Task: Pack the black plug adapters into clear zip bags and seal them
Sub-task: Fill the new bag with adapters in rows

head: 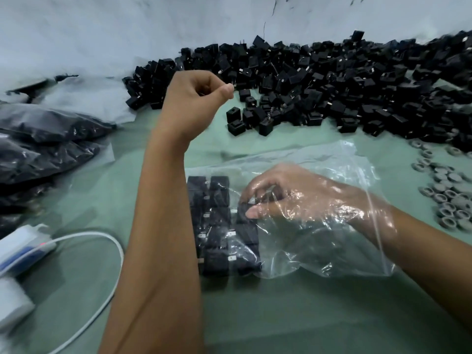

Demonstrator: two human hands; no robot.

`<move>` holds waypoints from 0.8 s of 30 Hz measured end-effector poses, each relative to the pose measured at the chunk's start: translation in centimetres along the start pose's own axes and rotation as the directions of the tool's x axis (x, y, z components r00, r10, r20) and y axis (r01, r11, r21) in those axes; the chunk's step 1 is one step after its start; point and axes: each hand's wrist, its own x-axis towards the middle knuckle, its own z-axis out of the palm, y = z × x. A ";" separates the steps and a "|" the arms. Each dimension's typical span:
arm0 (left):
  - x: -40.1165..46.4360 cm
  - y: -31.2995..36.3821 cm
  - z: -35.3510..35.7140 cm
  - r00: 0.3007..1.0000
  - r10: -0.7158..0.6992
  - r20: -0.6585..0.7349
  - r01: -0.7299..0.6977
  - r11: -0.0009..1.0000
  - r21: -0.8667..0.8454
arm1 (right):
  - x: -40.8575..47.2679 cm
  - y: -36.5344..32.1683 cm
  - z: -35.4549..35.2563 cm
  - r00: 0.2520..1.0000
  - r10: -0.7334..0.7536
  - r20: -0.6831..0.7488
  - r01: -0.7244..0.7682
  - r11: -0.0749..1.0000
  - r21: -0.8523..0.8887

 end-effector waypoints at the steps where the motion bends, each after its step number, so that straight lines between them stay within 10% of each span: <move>1: 0.0 0.1 0.1 1.000 -0.001 -0.002 0.001 1.000 -0.003 | 0.1 0.2 0.0 1.000 -0.017 -0.006 0.016 0.999 -0.035; 13: 0.0 -0.7 -0.4 0.999 -0.024 0.025 0.025 1.000 -0.009 | 0.3 1.3 0.3 0.998 -0.063 0.003 0.063 0.997 0.035; 19: -0.1 -1.7 -0.1 0.980 -0.124 0.154 0.110 0.990 0.092 | -3.4 3.8 -0.6 0.988 -0.061 -0.139 0.107 0.931 0.348; 24: -0.2 -2.4 0.4 0.948 -0.220 0.231 0.170 0.961 0.219 | -8.2 6.6 -4.9 0.996 0.031 0.082 -0.057 0.942 0.331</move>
